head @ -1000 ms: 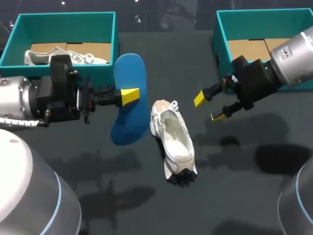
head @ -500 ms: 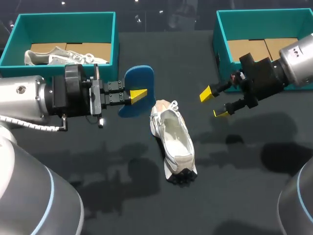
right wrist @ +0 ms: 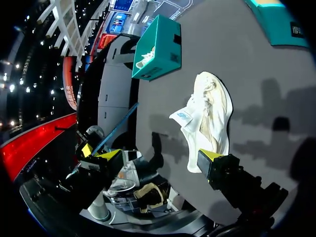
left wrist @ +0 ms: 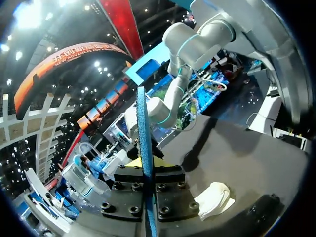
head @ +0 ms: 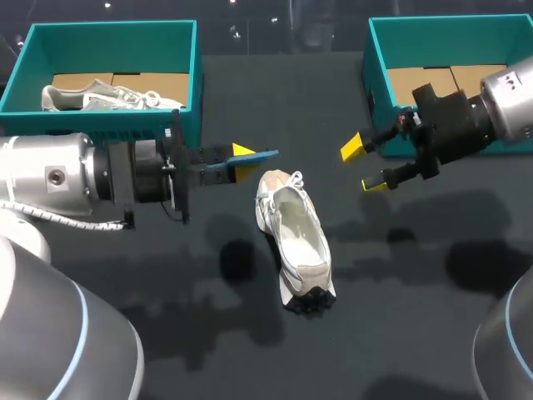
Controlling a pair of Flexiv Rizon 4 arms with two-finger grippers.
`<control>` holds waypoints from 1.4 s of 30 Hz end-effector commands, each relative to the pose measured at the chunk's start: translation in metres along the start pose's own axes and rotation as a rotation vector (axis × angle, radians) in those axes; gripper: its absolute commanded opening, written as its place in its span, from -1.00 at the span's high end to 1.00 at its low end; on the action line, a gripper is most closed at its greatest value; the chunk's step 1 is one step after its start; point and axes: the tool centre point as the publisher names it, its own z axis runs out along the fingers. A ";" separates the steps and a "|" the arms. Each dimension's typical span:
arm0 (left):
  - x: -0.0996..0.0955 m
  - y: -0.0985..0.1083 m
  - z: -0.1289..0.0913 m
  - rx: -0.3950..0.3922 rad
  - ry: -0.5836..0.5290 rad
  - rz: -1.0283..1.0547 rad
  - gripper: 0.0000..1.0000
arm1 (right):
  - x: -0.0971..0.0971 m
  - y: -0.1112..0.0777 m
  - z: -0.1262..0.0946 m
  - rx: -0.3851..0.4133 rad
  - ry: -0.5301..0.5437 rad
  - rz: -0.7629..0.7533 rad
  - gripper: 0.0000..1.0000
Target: Take the shoe out of the shoebox, open the shoe tongue, remove and reinsert the insole, then place the shoe into the shoebox
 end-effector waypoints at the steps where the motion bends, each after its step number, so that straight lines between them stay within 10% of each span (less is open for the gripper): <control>1: -0.003 0.012 0.019 -0.064 0.014 0.384 1.00 | 0.008 0.002 0.000 0.001 0.014 0.004 -1.00; 42: 0.020 0.084 0.067 -0.055 -0.027 0.705 1.00 | 0.020 0.031 0.014 -0.026 0.104 -0.024 -1.00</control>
